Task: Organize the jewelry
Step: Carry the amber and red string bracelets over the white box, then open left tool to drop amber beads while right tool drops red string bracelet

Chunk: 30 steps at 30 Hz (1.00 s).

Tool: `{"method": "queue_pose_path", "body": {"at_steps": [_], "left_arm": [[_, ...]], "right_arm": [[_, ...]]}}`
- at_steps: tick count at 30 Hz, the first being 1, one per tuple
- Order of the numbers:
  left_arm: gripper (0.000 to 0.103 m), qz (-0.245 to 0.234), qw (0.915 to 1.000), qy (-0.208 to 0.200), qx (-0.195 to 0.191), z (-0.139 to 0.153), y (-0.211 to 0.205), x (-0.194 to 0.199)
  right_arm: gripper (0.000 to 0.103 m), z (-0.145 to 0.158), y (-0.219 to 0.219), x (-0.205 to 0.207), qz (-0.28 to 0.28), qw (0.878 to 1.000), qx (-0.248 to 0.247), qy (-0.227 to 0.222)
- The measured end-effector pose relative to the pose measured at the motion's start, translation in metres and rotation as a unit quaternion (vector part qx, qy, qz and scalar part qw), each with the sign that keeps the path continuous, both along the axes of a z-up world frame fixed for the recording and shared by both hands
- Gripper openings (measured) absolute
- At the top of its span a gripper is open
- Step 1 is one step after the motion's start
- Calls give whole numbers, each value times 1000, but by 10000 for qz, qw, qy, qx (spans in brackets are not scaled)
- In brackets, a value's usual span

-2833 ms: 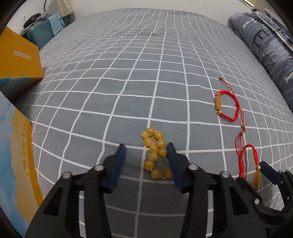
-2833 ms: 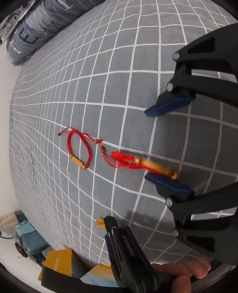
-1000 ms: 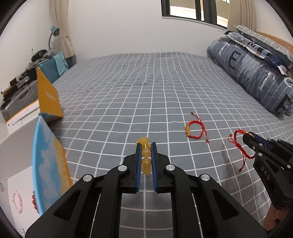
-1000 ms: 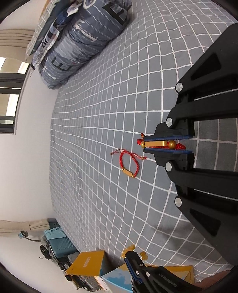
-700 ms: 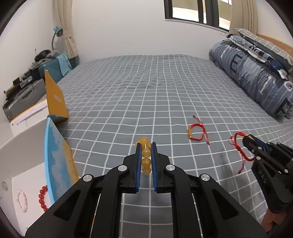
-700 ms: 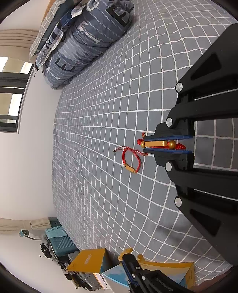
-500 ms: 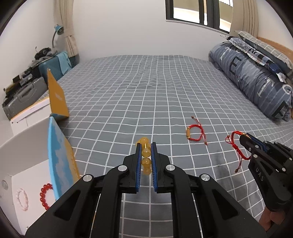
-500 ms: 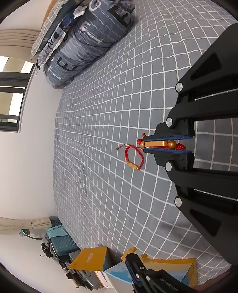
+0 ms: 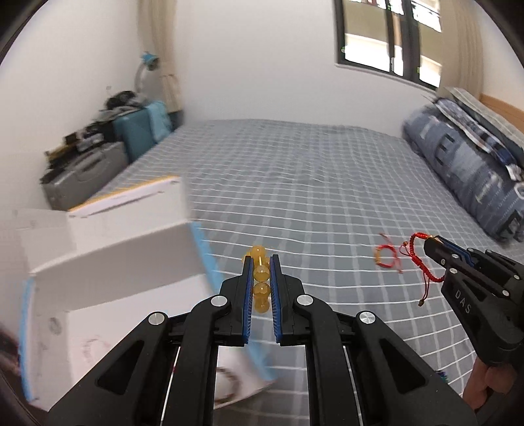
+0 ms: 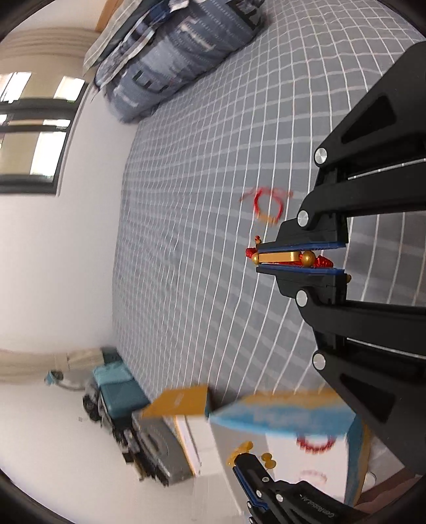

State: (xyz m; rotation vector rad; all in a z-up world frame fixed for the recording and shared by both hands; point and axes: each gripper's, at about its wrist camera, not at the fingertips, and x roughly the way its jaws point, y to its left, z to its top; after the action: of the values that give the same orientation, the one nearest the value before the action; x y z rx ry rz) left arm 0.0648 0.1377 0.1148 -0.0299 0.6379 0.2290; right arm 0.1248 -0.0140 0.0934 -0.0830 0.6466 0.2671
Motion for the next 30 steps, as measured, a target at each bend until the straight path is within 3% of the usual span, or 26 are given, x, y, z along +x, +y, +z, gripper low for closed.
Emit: {"method": "queue_pose_path", "body": {"at_steps": [9,19,30], "left_arm": [[9,970,9952,94,93,17,102,-64],[9,1718,9812,843,-264,-27,188,-99],[9,1782,9706,1504,-594,-73,218,-85]], "right_arm": [[6,19,114,-46,894,9960,-18,-74],[6,-11,229,-79,1700,9845,-349,255],[6,-55,266,-69,1886,9719,-767,1182]]}}
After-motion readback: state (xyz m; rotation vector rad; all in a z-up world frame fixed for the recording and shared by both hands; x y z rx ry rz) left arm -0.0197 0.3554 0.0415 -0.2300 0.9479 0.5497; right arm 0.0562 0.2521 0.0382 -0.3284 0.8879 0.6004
